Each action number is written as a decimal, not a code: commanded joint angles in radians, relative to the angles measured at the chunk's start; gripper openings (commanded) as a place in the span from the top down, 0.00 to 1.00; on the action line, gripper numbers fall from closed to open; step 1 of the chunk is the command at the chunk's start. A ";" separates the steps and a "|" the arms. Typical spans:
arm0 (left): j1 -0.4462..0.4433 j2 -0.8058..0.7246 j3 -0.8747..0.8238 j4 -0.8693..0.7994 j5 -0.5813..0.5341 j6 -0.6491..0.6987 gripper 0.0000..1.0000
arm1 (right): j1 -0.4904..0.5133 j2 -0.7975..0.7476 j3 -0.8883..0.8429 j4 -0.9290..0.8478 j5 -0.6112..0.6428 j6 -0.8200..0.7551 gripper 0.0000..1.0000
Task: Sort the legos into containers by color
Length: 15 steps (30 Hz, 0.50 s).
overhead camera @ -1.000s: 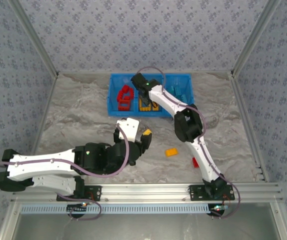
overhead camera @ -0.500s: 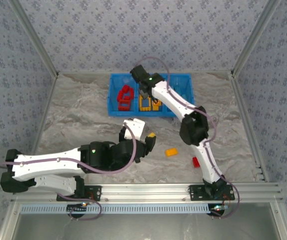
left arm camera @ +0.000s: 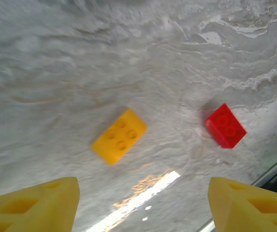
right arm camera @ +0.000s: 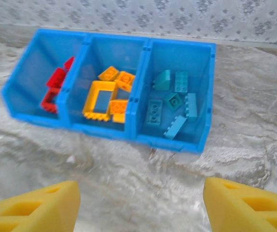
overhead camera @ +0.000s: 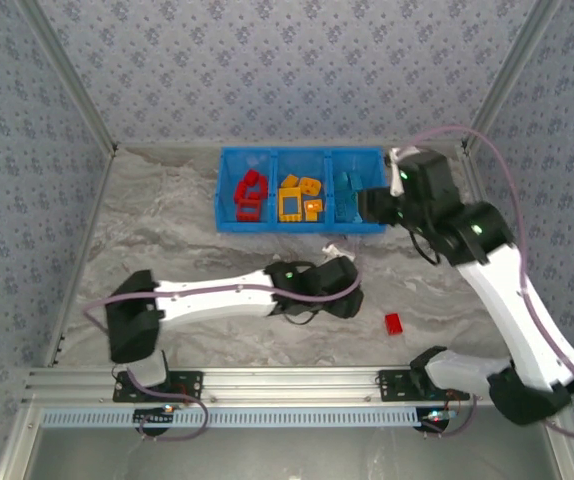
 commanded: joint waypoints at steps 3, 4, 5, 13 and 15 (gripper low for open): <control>-0.008 0.239 0.335 -0.217 0.181 -0.211 0.29 | -0.001 -0.184 -0.030 -0.132 -0.295 -0.024 0.28; -0.013 0.288 0.405 -0.264 0.197 -0.240 0.29 | -0.002 -0.205 -0.023 -0.150 -0.362 -0.030 0.28; -0.015 0.337 0.466 -0.304 0.217 -0.272 0.29 | 0.000 -0.225 -0.015 -0.167 -0.421 -0.028 0.28; -0.018 0.554 0.721 -0.391 0.332 -0.433 0.25 | 0.006 -0.284 0.119 -0.457 -0.339 0.077 0.30; -0.018 0.579 0.750 -0.381 0.344 -0.462 0.24 | 0.005 -0.289 0.146 -0.548 -0.256 0.132 0.30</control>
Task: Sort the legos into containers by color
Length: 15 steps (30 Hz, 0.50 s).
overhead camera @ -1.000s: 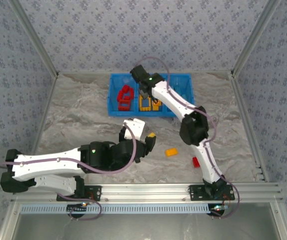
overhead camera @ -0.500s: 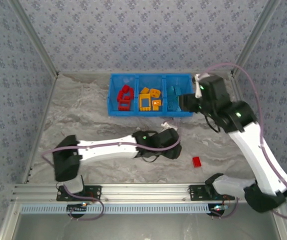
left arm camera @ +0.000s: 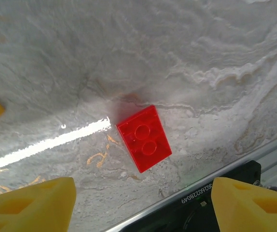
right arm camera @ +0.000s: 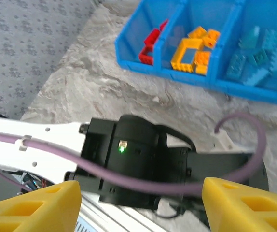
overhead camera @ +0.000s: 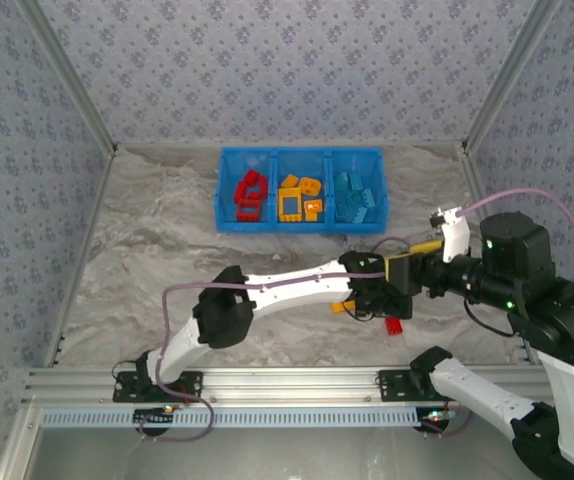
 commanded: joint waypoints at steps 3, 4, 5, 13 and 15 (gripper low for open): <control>-0.005 0.067 0.096 -0.054 0.070 -0.133 0.24 | 0.005 -0.044 0.038 -0.254 0.126 0.144 0.31; -0.006 0.079 0.104 -0.052 0.076 -0.149 0.23 | 0.004 -0.060 0.027 -0.253 0.124 0.161 0.31; -0.005 0.093 0.116 -0.057 0.081 -0.164 0.23 | 0.003 -0.073 0.019 -0.250 0.122 0.171 0.31; 0.000 0.238 0.289 -0.164 0.121 -0.203 0.24 | 0.004 -0.085 0.013 -0.236 0.129 0.174 0.32; 0.000 0.249 0.290 -0.160 0.117 -0.212 0.25 | 0.005 -0.090 0.005 -0.225 0.126 0.173 0.33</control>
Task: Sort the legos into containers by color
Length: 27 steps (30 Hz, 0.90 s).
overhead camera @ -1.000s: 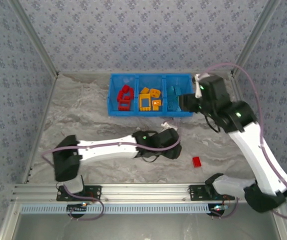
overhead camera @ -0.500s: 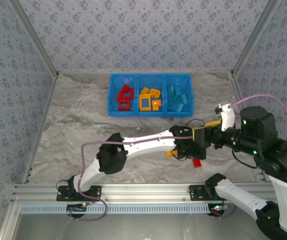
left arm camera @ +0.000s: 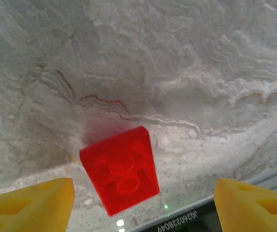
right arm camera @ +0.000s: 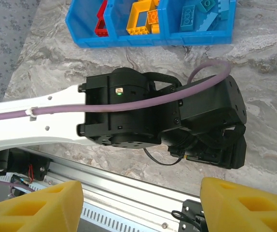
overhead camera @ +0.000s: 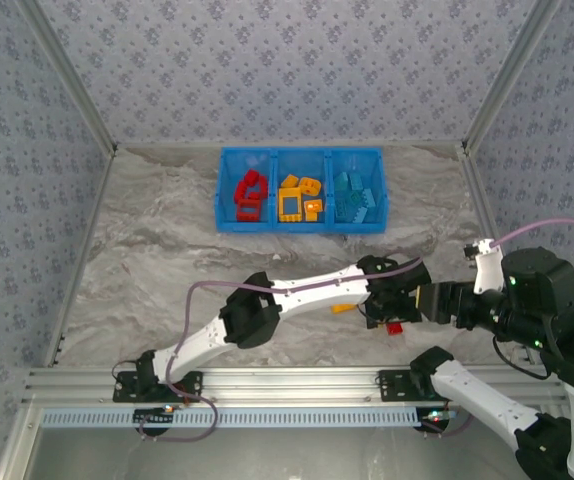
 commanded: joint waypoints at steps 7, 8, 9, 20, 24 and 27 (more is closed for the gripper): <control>0.000 0.043 0.043 -0.130 -0.016 -0.076 0.35 | 0.003 -0.020 -0.039 0.005 0.018 0.029 0.34; 0.000 0.044 0.043 -0.135 -0.020 -0.079 0.37 | 0.003 -0.022 -0.043 0.009 0.016 0.031 0.33; -0.001 0.046 0.043 -0.142 -0.025 -0.081 0.40 | 0.005 -0.024 -0.046 0.013 0.016 0.032 0.33; 0.009 0.033 0.034 -0.180 -0.089 -0.052 0.69 | 0.004 -0.043 -0.053 0.010 -0.007 0.020 0.33; 0.015 -0.041 -0.003 -0.174 -0.153 -0.016 0.78 | 0.003 -0.053 -0.053 0.012 -0.077 -0.003 0.33; 0.011 -0.172 -0.074 -0.153 -0.303 0.032 0.78 | 0.003 -0.076 -0.042 0.045 -0.167 -0.024 0.33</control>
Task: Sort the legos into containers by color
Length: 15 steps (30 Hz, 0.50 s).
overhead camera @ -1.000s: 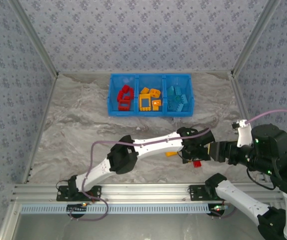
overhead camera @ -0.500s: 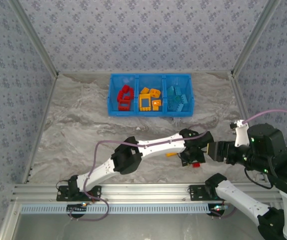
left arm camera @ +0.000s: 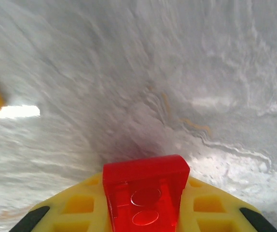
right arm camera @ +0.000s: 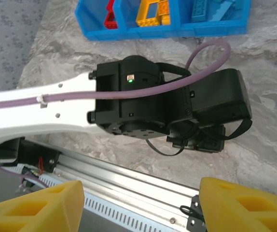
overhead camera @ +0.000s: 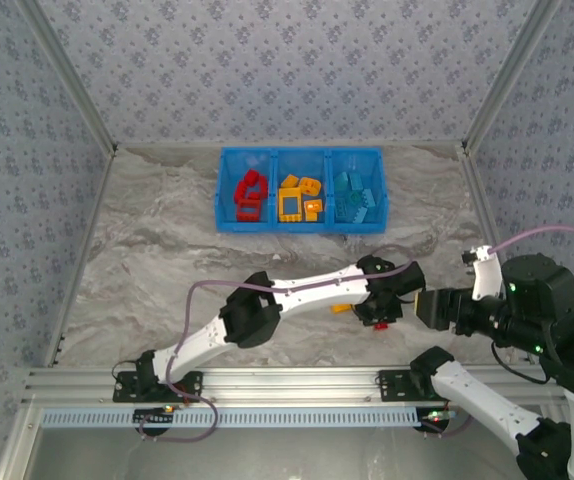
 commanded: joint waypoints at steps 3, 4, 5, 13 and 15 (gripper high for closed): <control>0.021 -0.302 -0.176 0.030 -0.267 0.074 0.78 | 0.002 -0.058 -0.006 0.073 -0.185 -0.055 0.32; 0.037 -0.353 -0.228 0.049 -0.281 0.074 0.78 | 0.003 -0.061 -0.025 0.082 -0.215 -0.065 0.32; 0.052 -0.396 -0.273 0.060 -0.292 0.076 0.78 | 0.001 -0.061 -0.048 0.088 -0.226 -0.080 0.32; 0.272 -0.718 -0.528 0.023 -0.382 0.255 0.79 | 0.013 -0.015 -0.350 0.424 -0.318 -0.115 0.34; 0.359 -0.772 -0.571 0.009 -0.366 0.317 0.79 | 0.085 0.037 -0.362 0.524 -0.261 -0.108 0.34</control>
